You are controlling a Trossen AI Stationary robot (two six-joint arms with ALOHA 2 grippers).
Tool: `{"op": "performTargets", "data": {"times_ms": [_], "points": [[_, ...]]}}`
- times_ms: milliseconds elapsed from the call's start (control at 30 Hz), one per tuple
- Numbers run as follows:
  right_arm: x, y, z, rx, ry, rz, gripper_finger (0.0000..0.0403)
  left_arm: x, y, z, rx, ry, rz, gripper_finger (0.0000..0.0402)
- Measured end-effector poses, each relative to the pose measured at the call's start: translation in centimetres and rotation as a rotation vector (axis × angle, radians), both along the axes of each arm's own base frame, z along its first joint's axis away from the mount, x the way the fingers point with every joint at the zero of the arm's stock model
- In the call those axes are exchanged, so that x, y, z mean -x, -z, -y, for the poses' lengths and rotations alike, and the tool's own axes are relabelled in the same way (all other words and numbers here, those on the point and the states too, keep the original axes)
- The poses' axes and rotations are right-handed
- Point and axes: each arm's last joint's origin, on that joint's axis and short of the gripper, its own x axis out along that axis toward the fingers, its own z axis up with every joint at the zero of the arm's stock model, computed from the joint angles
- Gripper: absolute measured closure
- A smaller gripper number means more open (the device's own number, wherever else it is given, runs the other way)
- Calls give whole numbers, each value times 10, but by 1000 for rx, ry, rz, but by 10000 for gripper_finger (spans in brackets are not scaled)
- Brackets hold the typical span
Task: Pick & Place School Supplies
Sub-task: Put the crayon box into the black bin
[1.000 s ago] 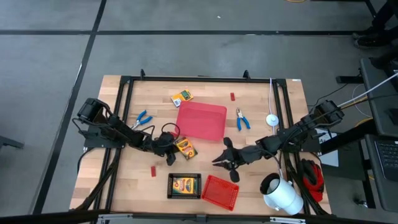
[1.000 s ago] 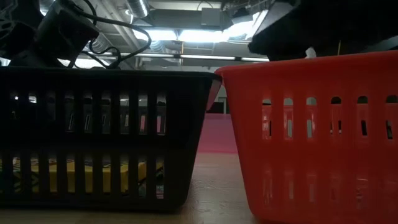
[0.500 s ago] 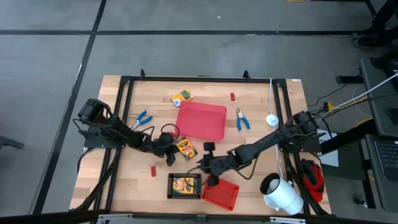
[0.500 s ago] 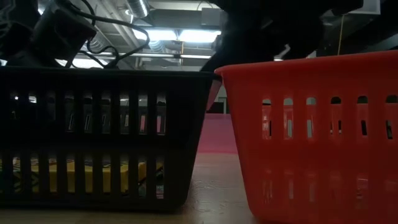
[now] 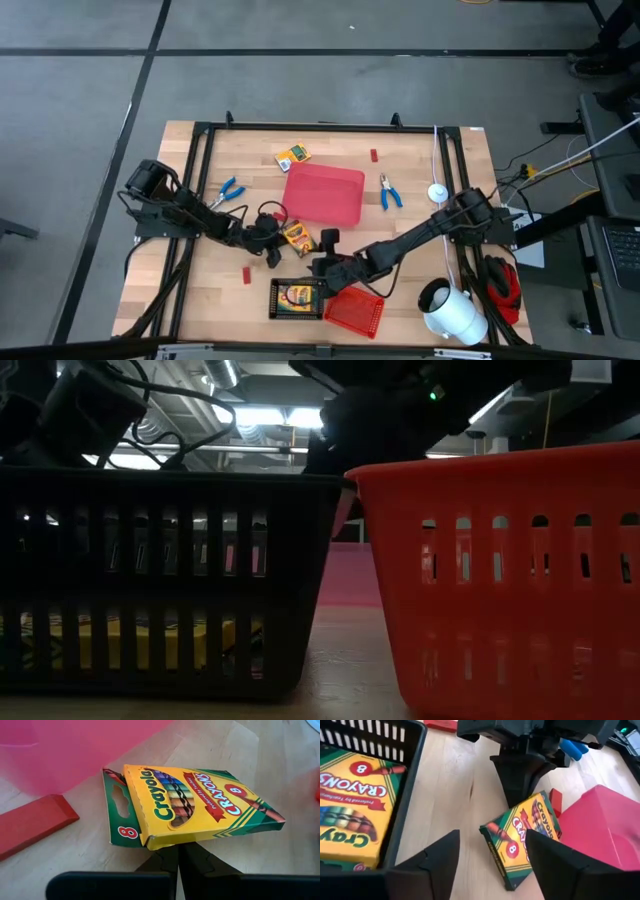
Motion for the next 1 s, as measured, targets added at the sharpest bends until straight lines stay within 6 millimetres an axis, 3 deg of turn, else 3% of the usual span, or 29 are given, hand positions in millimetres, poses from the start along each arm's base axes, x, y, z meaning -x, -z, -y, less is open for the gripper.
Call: {"op": "performTargets", "data": {"times_ms": [1000], "points": [[2,3,7,40,6,-58,179,-7,-9,2,9,-5,121,400]]}}
